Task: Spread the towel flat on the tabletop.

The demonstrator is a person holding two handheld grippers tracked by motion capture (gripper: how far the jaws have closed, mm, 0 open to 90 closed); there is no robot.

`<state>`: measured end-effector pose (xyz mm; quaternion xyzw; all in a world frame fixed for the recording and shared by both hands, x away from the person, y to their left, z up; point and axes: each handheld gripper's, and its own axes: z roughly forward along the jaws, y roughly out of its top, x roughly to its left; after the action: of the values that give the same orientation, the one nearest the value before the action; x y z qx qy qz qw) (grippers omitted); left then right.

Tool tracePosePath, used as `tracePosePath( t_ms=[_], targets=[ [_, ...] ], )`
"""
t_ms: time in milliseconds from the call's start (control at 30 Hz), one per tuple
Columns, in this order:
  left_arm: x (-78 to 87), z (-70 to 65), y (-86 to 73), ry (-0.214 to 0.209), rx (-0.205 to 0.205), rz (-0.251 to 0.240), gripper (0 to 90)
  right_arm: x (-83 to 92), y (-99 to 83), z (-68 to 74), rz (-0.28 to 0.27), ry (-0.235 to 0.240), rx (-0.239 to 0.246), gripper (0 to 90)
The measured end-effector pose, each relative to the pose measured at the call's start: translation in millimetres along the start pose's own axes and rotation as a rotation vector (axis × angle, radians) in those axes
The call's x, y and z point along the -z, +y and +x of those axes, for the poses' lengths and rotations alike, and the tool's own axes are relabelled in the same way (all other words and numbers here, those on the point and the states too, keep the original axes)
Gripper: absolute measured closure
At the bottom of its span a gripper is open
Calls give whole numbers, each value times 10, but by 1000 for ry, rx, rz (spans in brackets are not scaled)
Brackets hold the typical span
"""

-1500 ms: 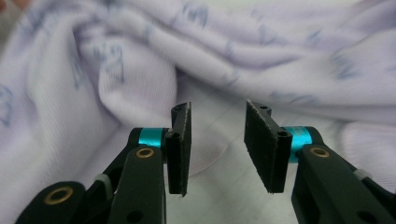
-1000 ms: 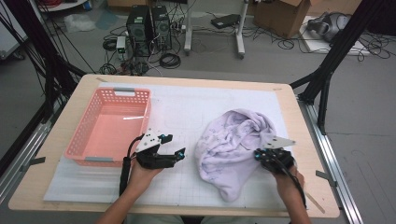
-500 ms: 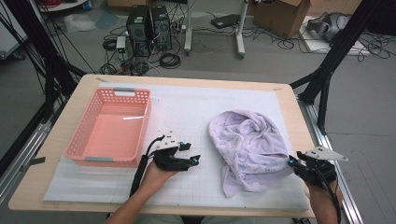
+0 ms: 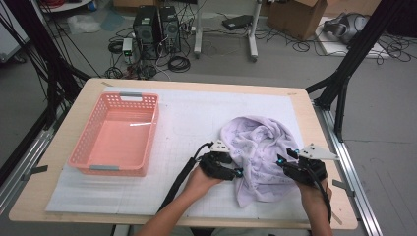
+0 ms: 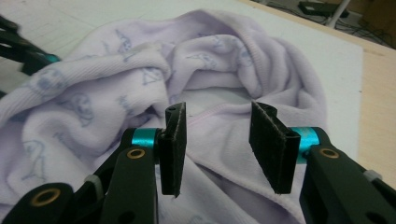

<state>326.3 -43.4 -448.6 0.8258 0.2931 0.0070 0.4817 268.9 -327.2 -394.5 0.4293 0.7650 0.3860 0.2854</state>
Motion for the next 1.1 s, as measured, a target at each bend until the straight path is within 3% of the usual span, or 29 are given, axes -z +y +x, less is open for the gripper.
tracePosePath(
  t_ms=[67, 100, 167, 267, 300, 367, 400, 533, 633, 833, 1033, 1100],
  targets=[
    [-103, -45, 21, 28, -12, 29, 384, -19, -7, 22, 7, 1, 14, 557],
    [-147, -93, 36, 56, -47, 50, 386, -24, -9, 23, 8, 1, 16, 558],
    [-179, -149, 60, 93, -65, 67, 389, -30, -18, 21, 5, 2, 8, 557],
    [-194, -186, 60, 132, -98, 71, 463, -36, -37, 10, 6, 5, 0, 557],
    [-185, -182, 61, 118, -103, 73, 497, -39, -42, 9, 7, 7, 1, 557],
    [-171, -167, 55, 101, -131, 79, 764, -44, -47, 14, 9, 7, 3, 558],
    [-166, -159, 53, 86, -118, 78, 834, -42, -47, 17, 8, 8, 4, 559],
    [-53, -79, 42, 100, -125, 98, 851, -8, -48, 10, 2, 7, -6, 560],
    [144, 41, -4, 146, -130, 107, 852, -9, -66, -18, -1, 10, -14, 560],
    [762, 367, -238, 245, -54, 74, 853, -30, -60, -3, 5, 21, -13, 562],
    [1215, 465, -442, 320, -11, 28, 854, -192, 6, 75, 40, 54, 1, 566],
    [1313, 475, -489, 324, 1, 18, 854, -283, 42, 105, 56, 74, -2, 569]
  ],
)
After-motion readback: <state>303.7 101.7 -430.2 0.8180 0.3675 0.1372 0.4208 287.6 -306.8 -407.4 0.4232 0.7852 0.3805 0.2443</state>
